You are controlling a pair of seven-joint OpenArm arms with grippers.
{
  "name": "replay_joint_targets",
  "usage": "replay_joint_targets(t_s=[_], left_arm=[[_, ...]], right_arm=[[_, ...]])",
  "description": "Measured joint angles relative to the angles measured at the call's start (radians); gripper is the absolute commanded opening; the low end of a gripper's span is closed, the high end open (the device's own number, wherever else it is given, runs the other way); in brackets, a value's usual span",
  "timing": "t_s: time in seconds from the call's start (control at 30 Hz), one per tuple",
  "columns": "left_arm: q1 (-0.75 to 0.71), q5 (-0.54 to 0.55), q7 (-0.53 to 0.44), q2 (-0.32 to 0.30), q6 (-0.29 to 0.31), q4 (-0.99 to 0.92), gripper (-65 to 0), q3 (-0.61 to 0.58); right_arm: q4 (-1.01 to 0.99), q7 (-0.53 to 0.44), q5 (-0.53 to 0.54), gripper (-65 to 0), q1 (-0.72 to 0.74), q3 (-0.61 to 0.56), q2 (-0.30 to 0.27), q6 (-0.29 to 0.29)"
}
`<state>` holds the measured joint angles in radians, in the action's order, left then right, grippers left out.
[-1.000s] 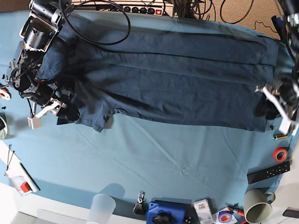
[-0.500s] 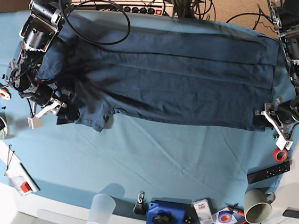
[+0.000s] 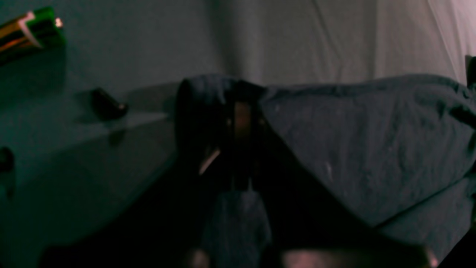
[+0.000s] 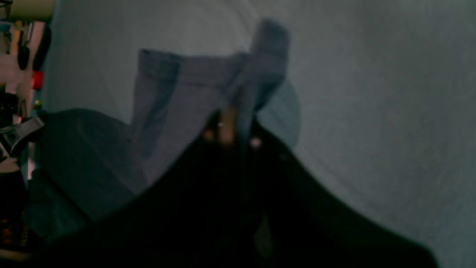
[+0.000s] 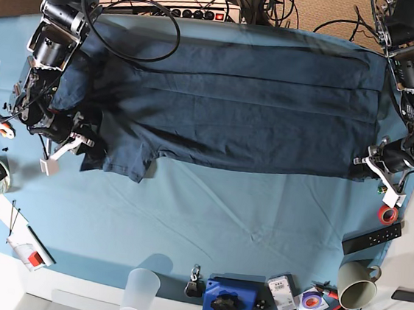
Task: Fold the T-shirt properly
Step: 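Grasp the hem corner nearest the left gripper with the left gripper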
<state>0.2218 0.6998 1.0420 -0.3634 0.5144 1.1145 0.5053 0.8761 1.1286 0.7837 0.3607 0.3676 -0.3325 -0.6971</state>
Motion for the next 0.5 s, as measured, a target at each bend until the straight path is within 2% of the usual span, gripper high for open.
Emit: replay_joint_targets(t_s=[0.13, 0.27, 0.5], left_arm=[[0.0, 0.004, 0.0, 0.0, -0.001, 0.0, -65.0, 0.0], [-0.003, 0.063, 0.018, -0.01, -0.026, -0.002, -65.0, -0.002], [-0.014, 0.166, 0.114, -0.033, -0.024, 0.003, -65.0, -0.001]], right_arm=[[0.001, 0.0, 0.0, -65.0, 0.003, 0.0, 0.0, 0.0], [0.061, 0.005, -0.029, -65.0, -0.002, -0.001, 0.004, 0.002], [0.256, 0.015, -0.031, -65.0, -0.006, -0.002, 0.004, 0.005]])
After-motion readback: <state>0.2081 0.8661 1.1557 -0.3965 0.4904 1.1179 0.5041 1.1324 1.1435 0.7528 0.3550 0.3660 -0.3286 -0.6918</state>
